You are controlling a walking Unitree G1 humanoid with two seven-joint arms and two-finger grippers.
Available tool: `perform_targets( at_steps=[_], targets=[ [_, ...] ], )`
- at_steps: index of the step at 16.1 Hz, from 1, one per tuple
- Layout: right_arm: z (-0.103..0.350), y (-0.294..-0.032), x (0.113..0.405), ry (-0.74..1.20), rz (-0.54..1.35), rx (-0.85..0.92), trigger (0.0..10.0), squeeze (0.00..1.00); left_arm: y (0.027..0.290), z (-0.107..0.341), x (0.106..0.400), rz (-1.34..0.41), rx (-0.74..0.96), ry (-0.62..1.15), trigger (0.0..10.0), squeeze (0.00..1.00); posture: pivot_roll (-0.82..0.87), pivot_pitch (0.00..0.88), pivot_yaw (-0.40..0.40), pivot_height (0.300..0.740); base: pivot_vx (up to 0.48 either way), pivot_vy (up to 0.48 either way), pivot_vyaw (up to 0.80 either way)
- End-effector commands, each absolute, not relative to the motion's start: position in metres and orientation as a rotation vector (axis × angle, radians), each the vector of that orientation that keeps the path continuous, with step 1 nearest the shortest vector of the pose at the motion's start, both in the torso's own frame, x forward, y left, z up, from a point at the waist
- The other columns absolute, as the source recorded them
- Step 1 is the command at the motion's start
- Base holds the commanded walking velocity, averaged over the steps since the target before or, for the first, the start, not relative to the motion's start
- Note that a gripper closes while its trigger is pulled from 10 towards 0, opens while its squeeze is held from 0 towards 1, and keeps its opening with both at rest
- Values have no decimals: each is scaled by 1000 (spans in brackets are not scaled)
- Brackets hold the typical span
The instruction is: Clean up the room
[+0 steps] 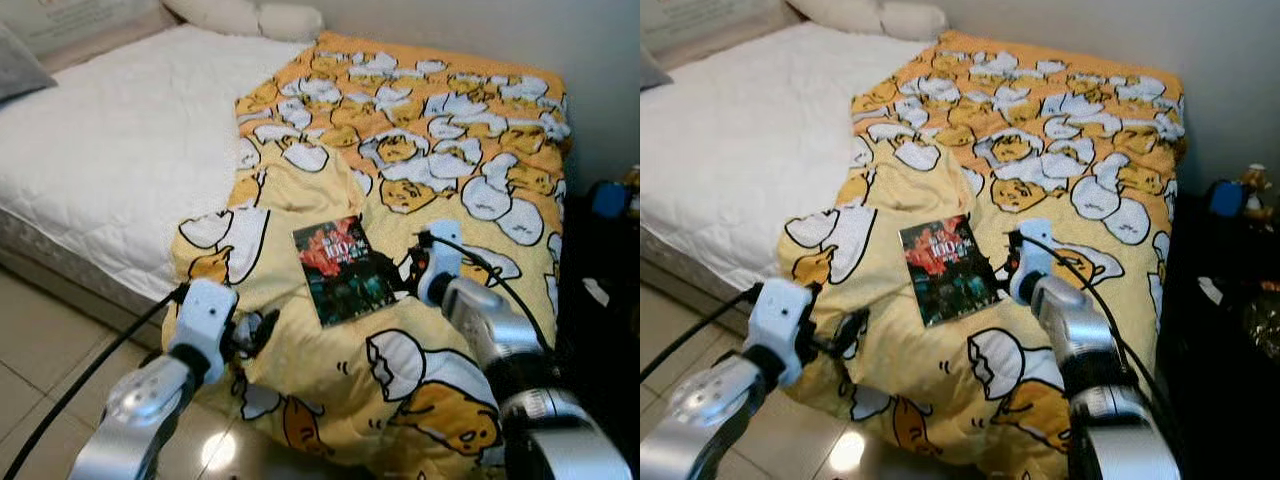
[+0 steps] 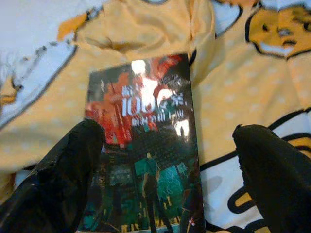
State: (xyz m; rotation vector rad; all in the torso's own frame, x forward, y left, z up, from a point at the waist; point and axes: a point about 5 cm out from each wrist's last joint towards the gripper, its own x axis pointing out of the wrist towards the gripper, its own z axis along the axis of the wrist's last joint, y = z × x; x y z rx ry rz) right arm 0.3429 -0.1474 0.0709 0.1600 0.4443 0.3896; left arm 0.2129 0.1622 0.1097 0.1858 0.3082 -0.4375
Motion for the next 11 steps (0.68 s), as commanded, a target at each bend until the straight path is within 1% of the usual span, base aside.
perform_targets(
  at_steps=[1,4,7,9,11],
  targets=[
    [70,-155,347,448,358,147,10000,1000,162,119,207,-479,172,300,10000,1000,-11,119,6,740,0,0,0],
    [68,-161,353,474,324,142,10000,1000,168,127,191,-516,148,333,10000,1000,5,193,14,740,0,0,0],
    [69,-163,354,472,346,195,10000,1000,169,129,183,-521,150,353,10000,1000,21,216,16,740,0,0,0],
    [66,-166,352,489,347,183,10000,1000,168,131,179,-523,146,367,10000,1000,24,224,12,740,0,0,0],
    [64,-165,351,510,364,211,10000,1000,169,132,177,-520,144,374,10000,1000,22,232,7,740,0,0,0]
  ],
)
